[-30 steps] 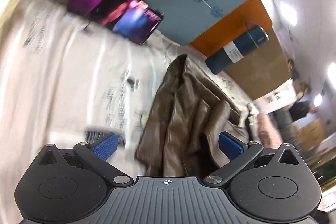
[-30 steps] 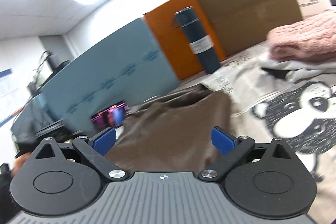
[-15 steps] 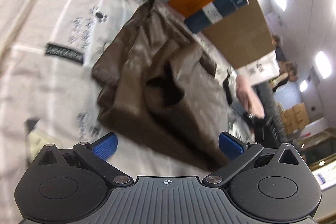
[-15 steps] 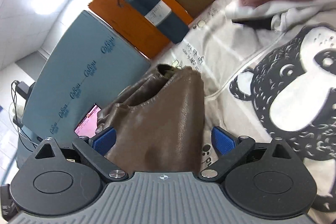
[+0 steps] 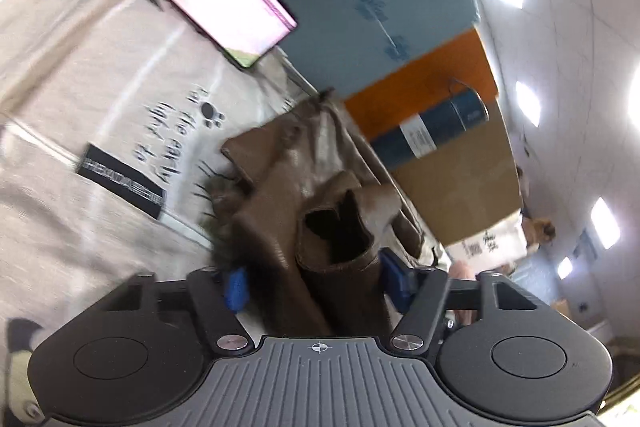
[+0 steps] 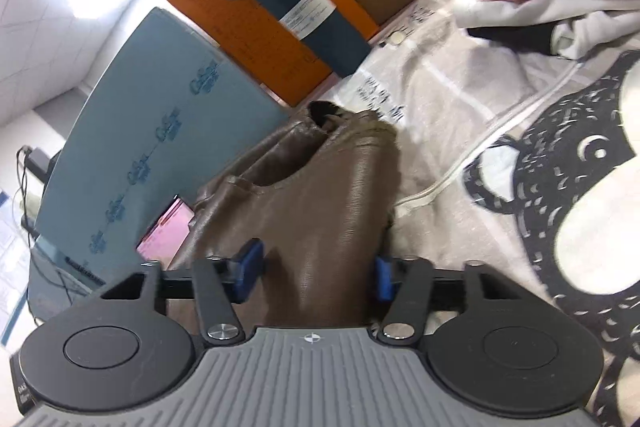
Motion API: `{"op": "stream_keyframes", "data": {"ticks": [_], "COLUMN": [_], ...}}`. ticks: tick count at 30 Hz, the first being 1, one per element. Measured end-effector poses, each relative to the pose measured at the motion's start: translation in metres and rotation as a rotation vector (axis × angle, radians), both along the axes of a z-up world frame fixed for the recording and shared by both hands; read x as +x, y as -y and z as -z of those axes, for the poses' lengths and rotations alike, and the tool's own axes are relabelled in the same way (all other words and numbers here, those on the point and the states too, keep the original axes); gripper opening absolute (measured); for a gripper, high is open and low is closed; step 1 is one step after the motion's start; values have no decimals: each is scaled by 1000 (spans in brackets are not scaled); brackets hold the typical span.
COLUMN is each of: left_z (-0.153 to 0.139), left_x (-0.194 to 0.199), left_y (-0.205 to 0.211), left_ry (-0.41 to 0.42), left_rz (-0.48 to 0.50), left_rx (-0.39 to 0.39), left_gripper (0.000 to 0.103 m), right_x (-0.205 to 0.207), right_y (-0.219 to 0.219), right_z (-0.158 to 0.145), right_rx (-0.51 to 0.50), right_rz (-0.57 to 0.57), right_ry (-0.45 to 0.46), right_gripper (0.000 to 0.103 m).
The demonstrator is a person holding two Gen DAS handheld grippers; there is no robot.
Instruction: Fold clothes
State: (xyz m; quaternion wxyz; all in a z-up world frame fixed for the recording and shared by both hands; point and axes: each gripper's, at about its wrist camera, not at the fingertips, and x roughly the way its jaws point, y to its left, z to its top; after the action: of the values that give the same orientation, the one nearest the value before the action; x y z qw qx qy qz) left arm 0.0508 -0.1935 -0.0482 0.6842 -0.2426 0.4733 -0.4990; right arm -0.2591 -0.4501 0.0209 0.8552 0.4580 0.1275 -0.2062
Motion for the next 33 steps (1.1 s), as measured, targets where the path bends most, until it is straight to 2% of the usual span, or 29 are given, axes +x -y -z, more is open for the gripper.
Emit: {"op": "stream_keyframes", "data": {"ticks": [1, 3, 5, 7, 9, 11, 12, 13, 14, 15, 18, 23, 26, 31, 33], "left_z": [-1, -2, -3, -7, -6, -5, -4, -2, 0, 2, 6, 5, 0, -19, -29], "left_x": [2, 5, 6, 5, 0, -5, -7, -10, -11, -12, -14, -21, -27, -36, -39], "left_y": [0, 0, 3, 12, 22, 31, 34, 37, 39, 39, 40, 40, 38, 17, 2], "left_ry": [-4, -11, -9, 9, 36, 71, 92, 112, 122, 120, 131, 172, 208, 256, 277], "left_rz": [-5, -16, -22, -7, 2, 10, 23, 40, 57, 68, 93, 137, 153, 153, 151], "left_rx": [3, 10, 16, 18, 18, 14, 13, 16, 14, 6, -23, -54, -67, -92, -102], "left_gripper": [63, 67, 71, 81, 78, 77, 70, 57, 50, 42, 32, 25, 22, 22, 22], "right_x": [1, 2, 4, 13, 17, 17, 15, 13, 12, 11, 12, 10, 5, -4, -7], "right_y": [2, 6, 10, 10, 7, 5, 5, 4, 3, 2, 0, -2, -7, -23, -33], "right_z": [0, 0, -1, -3, -5, -4, -3, -2, -1, 1, 3, 3, -2, -14, -21], "right_rx": [4, 12, 18, 14, -2, -17, -24, -31, -37, -40, -57, -65, -101, -130, -109], "right_rz": [-2, -7, -13, -26, -26, -20, -15, -9, -4, -5, -9, -72, -101, -149, -160], "right_ry": [7, 22, 34, 30, 20, 17, 19, 20, 22, 29, 39, 120, 179, 256, 288], "right_gripper": [50, 58, 74, 86, 87, 82, 79, 73, 65, 63, 57, 29, 23, 23, 23]}}
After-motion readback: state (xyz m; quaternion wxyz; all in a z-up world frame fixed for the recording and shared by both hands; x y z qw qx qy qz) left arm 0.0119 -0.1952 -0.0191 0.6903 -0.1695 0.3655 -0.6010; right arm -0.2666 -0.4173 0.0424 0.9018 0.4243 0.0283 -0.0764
